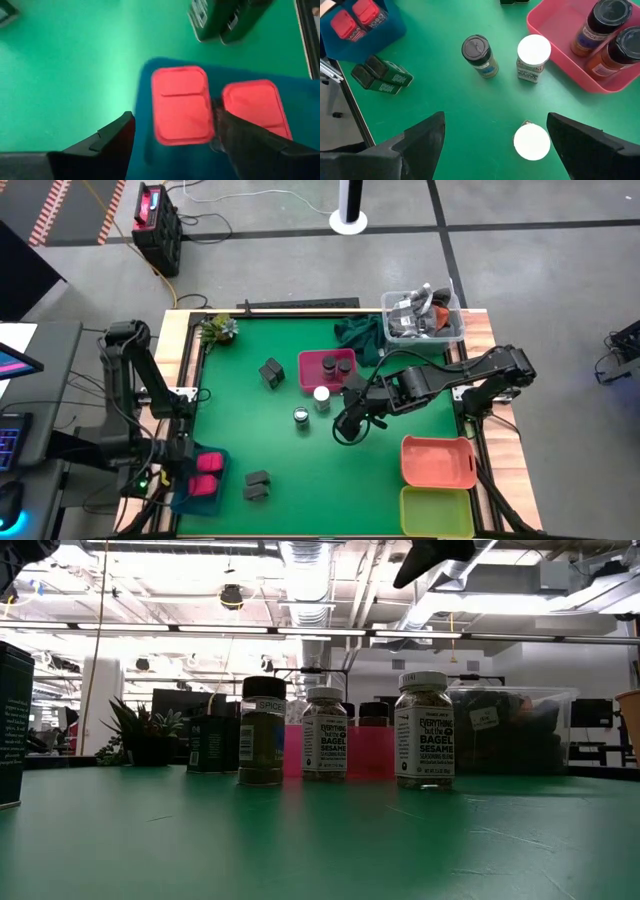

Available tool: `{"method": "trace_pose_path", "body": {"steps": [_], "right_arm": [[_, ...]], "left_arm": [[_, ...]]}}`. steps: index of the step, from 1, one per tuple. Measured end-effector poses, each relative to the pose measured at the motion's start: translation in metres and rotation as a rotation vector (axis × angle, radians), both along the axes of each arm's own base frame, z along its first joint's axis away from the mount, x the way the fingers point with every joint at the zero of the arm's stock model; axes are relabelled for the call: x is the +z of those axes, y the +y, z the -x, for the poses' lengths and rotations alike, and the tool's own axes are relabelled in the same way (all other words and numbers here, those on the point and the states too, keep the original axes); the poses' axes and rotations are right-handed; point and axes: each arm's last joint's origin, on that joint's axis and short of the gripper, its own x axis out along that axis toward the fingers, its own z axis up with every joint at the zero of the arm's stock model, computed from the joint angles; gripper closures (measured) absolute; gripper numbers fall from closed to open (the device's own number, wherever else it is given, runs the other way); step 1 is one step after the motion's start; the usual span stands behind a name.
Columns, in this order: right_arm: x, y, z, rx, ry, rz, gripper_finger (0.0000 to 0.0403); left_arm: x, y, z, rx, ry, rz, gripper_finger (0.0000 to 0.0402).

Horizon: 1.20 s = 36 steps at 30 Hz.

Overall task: Sort spices by type
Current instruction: Adjust the blue bin

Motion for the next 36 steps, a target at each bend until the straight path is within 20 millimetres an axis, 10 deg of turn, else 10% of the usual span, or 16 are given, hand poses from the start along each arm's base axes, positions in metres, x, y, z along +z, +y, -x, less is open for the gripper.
{"method": "trace_pose_path", "body": {"steps": [16,36], "right_arm": [[-0.001,0.003,-0.013,0.062,-0.076,0.037,0.0032],[0.004,0.014,-0.016,0.1,-0.153,0.033,0.0032]], "left_arm": [[0.035,0.022,-0.072,0.137,0.05,-0.04,0.0127],[-0.024,0.053,-0.075,0.207,0.491,-0.018,0.0127]]}}
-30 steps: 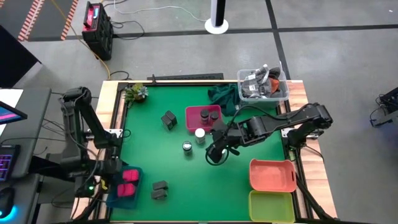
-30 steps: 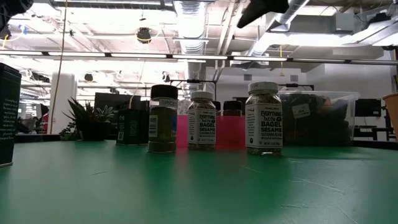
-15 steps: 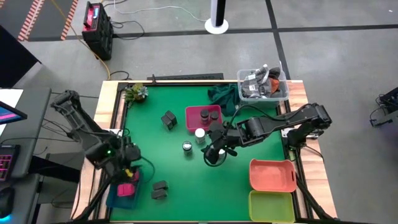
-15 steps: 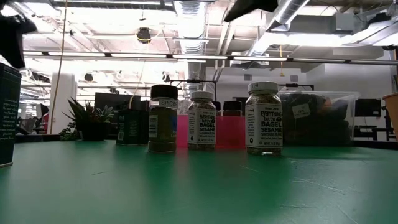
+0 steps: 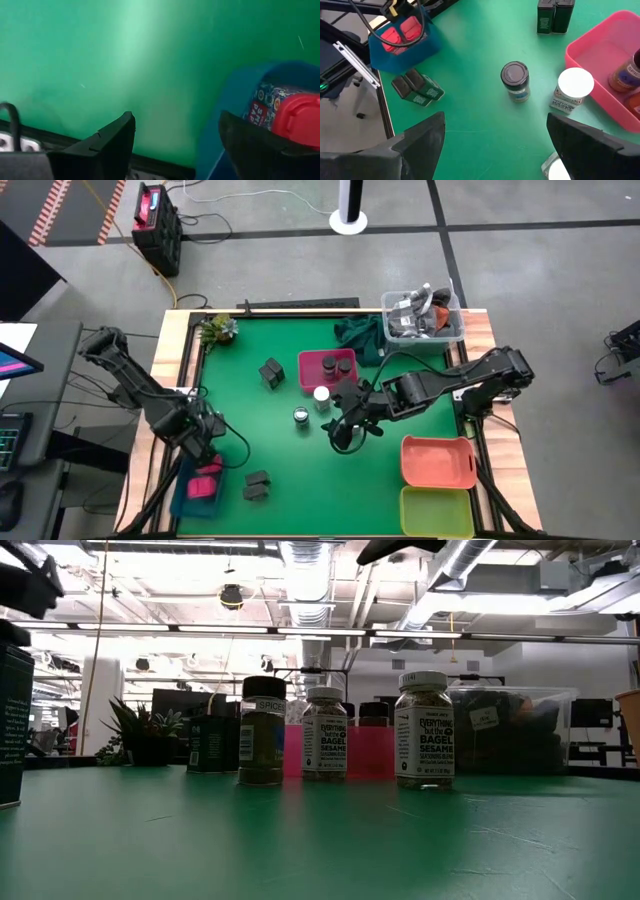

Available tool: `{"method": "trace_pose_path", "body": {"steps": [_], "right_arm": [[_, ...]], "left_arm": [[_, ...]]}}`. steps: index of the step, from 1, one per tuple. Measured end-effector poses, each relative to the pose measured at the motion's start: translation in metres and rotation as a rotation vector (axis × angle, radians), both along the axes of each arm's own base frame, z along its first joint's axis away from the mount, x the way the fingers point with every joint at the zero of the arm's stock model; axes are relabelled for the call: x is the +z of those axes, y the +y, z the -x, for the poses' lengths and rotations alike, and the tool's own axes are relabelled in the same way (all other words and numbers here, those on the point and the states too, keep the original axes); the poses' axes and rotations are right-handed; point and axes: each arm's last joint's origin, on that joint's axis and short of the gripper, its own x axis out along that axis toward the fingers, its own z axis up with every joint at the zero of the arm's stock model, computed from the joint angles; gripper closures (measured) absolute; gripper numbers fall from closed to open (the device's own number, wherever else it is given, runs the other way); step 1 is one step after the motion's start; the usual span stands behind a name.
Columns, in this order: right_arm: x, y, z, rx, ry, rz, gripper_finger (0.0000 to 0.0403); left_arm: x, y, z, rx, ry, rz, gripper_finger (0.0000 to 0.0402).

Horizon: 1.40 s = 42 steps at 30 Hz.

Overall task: Sort spices by type
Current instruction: Adjust the blue bin, then put the black seasoning bottle into the red bin

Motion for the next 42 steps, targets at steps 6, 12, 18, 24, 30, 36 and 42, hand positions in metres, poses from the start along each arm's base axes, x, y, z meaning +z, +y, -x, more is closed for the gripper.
{"method": "trace_pose_path", "body": {"steps": [6,12,18,24,30,36,42], "right_arm": [[0.0,0.0,0.0,-0.001,0.0,0.0,0.0032],[0.0,-0.001,0.0,-0.003,0.0,-0.001,0.0032],[-0.001,0.0,-0.002,-0.025,-0.002,-0.023,0.0032],[-0.006,-0.001,-0.008,-0.074,-0.017,-0.049,0.0032],[-0.011,0.003,-0.013,-0.113,-0.027,-0.06,0.0035],[-0.014,0.019,-0.001,-0.119,0.034,-0.058,0.0035],[-0.023,0.031,0.017,-0.187,0.168,-0.069,0.0035]], "left_arm": [[0.002,-0.001,0.008,0.004,0.085,0.035,0.0127],[0.02,0.01,0.01,0.074,-0.048,-0.059,0.0127],[0.037,0.017,0.002,0.112,-0.177,-0.03,0.0127],[0.04,0.039,-0.021,0.128,-0.215,-0.05,0.0127],[0.046,0.061,-0.05,0.095,-0.339,0.034,0.0127],[0.057,0.066,-0.074,0.042,-0.525,0.165,0.0127],[0.053,0.058,-0.101,0.006,-0.57,0.173,0.0127]]}}
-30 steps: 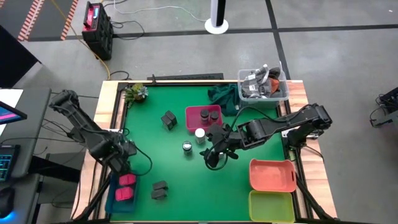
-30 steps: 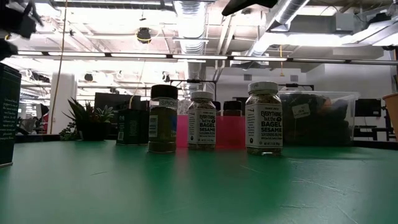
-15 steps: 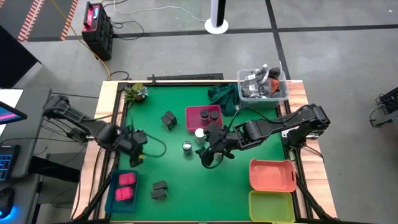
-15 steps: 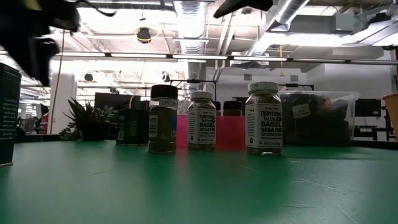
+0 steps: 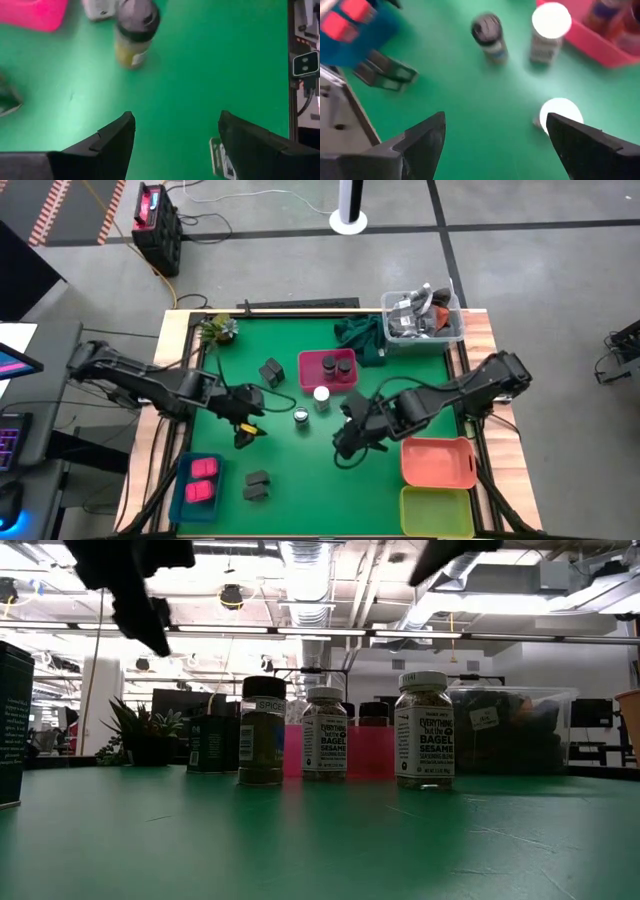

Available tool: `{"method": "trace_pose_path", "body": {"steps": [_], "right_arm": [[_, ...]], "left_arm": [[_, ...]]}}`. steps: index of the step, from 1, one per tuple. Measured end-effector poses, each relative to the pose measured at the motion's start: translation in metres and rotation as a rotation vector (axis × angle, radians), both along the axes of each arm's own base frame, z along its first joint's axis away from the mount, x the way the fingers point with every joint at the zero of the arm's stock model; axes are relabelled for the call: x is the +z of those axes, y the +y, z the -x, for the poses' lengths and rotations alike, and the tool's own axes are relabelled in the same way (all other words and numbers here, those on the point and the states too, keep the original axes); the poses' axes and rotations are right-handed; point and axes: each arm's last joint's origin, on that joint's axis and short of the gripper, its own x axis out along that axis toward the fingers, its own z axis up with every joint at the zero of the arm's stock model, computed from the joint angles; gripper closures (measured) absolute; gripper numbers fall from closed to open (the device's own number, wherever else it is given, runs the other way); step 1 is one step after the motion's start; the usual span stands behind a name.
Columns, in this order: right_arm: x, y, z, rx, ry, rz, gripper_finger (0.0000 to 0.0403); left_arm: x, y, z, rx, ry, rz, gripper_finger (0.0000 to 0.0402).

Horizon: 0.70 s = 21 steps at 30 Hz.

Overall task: Sort spices by type
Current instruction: Put the black seasoning bottle into the red bin

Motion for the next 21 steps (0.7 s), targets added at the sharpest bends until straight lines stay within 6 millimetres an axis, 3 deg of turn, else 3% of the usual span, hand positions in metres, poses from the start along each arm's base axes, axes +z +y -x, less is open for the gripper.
{"method": "trace_pose_path", "body": {"steps": [14,21], "right_arm": [[-0.004,0.037,0.026,0.054,0.083,-0.011,0.0035],[-0.005,0.061,0.044,0.161,0.112,0.026,0.0035]], "left_arm": [[0.007,-0.011,-0.087,0.083,0.003,-0.159,0.0125],[0.002,-0.011,-0.118,0.119,0.042,-0.186,0.0086]]}}
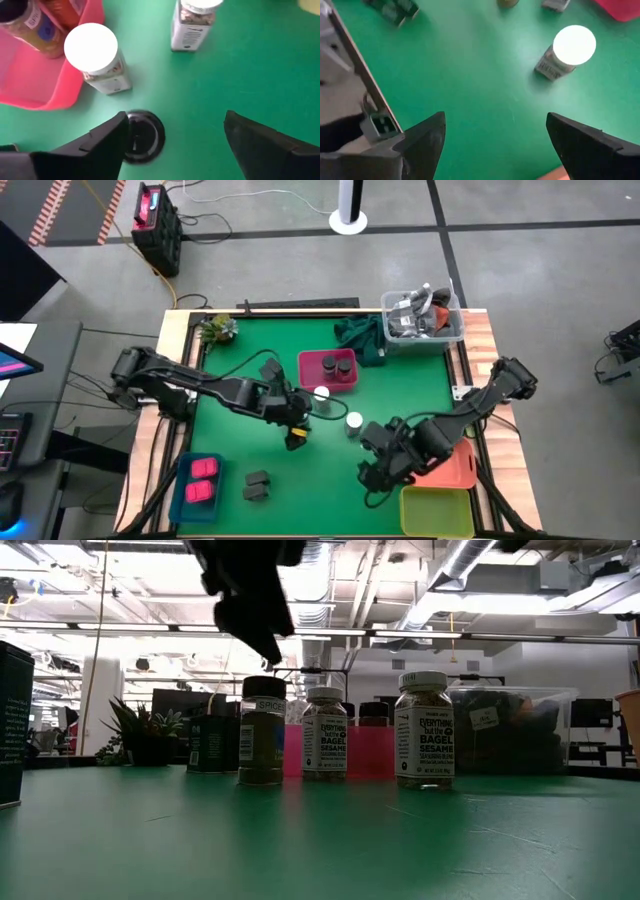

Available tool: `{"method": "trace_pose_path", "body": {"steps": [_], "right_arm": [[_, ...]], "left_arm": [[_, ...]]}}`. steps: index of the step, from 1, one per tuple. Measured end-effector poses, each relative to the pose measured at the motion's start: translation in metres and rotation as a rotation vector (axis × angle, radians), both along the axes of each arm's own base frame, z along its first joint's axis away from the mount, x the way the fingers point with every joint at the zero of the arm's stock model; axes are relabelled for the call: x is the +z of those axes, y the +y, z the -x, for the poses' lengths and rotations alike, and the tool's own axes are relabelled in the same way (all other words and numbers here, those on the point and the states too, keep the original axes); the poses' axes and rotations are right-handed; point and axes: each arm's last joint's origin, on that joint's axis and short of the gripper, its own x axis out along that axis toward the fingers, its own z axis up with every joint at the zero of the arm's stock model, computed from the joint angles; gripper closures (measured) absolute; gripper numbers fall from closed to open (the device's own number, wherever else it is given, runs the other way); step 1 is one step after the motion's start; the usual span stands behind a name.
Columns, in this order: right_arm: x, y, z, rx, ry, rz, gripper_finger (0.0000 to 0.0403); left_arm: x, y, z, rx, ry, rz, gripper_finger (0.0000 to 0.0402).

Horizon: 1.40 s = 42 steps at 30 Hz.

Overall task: Sort spices by type
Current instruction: Put the black seasoning bottle into the red bin

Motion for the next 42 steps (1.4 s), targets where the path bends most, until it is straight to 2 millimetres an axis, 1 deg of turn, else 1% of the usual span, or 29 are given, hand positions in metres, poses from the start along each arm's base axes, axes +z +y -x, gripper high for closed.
{"method": "trace_pose_path", "body": {"steps": [5,8,11,16,18,20,23,29,33,38,42], "right_arm": [[-0.001,0.008,0.009,0.048,0.027,0.028,0.0035],[-0.001,0.008,0.011,0.064,0.029,0.063,0.0035],[-0.001,0.007,0.01,0.052,0.014,0.096,0.0035],[-0.001,0.0,0.006,0.04,0.009,0.116,0.0035],[0.0,-0.004,0.005,0.044,0.011,0.122,0.0035],[0.003,-0.008,0.006,0.042,0.014,0.117,0.0035],[0.012,-0.017,0.011,0.029,0.01,0.112,0.0035],[0.032,-0.028,0.025,0.013,-0.06,0.116,0.0035],[0.043,-0.035,0.033,-0.012,-0.11,0.136,0.0035],[0.051,-0.043,0.042,-0.052,-0.137,0.163,0.0035],[0.055,-0.047,0.047,-0.085,-0.142,0.162,0.0035]], "left_arm": [[-0.008,0.004,-0.011,0.029,0.062,-0.028,0.0048],[-0.015,0.006,-0.009,0.034,0.115,-0.039,0.0041],[-0.021,0.009,-0.004,0.038,0.196,-0.054,0.0043],[-0.021,0.017,-0.009,0.011,0.166,-0.068,0.0066],[-0.021,0.02,-0.013,-0.014,0.151,-0.022,0.0076],[-0.026,0.022,-0.016,-0.048,0.165,0.021,0.0083],[-0.036,0.025,-0.019,-0.065,0.212,0.014,0.0092],[-0.039,0.027,-0.021,-0.072,0.212,0.007,0.0121],[-0.039,0.028,-0.022,-0.088,0.202,-0.009,0.0157],[-0.039,0.028,-0.022,-0.136,0.207,0.0,0.0205],[-0.038,0.035,-0.021,-0.153,0.231,0.023,0.0206]]}}
